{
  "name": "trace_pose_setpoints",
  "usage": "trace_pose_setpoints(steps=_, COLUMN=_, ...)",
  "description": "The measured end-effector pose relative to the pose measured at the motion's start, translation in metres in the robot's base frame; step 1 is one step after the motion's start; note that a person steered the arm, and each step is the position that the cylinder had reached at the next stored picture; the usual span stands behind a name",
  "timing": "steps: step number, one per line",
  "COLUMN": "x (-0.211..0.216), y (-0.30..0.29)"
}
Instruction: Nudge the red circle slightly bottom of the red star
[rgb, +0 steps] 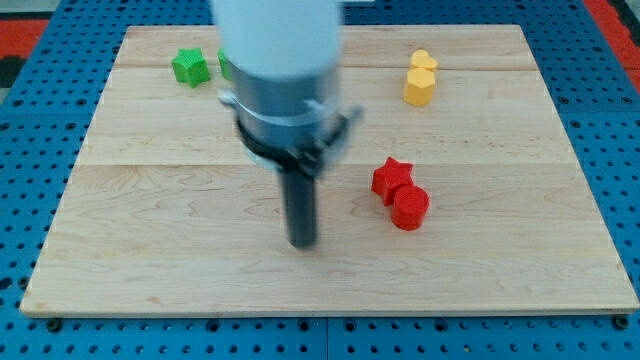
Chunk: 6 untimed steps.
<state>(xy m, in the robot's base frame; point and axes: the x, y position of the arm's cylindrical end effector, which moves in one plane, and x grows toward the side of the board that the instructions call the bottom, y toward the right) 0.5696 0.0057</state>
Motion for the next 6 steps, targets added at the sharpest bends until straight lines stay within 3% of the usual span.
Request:
trace_pose_setpoints(steps=1, x=0.037, y=0.059)
trace_pose_setpoints(steps=2, x=0.031, y=0.112)
trace_pose_setpoints(steps=3, x=-0.003, y=0.136)
trace_pose_setpoints(steps=6, x=-0.033, y=0.112)
